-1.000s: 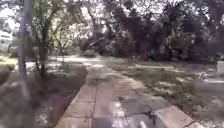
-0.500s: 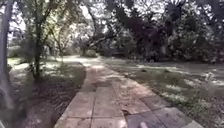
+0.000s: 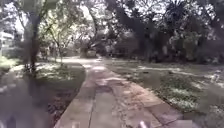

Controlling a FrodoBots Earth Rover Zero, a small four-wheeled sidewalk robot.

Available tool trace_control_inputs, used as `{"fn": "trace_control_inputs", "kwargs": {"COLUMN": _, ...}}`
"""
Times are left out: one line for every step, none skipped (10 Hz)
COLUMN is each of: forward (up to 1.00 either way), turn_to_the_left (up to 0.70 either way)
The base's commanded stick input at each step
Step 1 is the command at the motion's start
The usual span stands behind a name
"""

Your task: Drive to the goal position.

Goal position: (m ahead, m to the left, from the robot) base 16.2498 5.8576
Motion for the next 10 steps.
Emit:
{"fn": "trace_control_inputs", "kwargs": {"forward": 0.7, "turn_to_the_left": -0.02}}
{"fn": "trace_control_inputs", "kwargs": {"forward": 0.7, "turn_to_the_left": 0.0}}
{"fn": "trace_control_inputs", "kwargs": {"forward": 0.7, "turn_to_the_left": 0.0}}
{"fn": "trace_control_inputs", "kwargs": {"forward": 0.7, "turn_to_the_left": 0.0}}
{"fn": "trace_control_inputs", "kwargs": {"forward": 0.7, "turn_to_the_left": 0.0}}
{"fn": "trace_control_inputs", "kwargs": {"forward": 0.7, "turn_to_the_left": 0.0}}
{"fn": "trace_control_inputs", "kwargs": {"forward": 0.7, "turn_to_the_left": 0.0}}
{"fn": "trace_control_inputs", "kwargs": {"forward": 0.7, "turn_to_the_left": 0.2}}
{"fn": "trace_control_inputs", "kwargs": {"forward": 0.7, "turn_to_the_left": 0.06}}
{"fn": "trace_control_inputs", "kwargs": {"forward": 0.7, "turn_to_the_left": 0.01}}
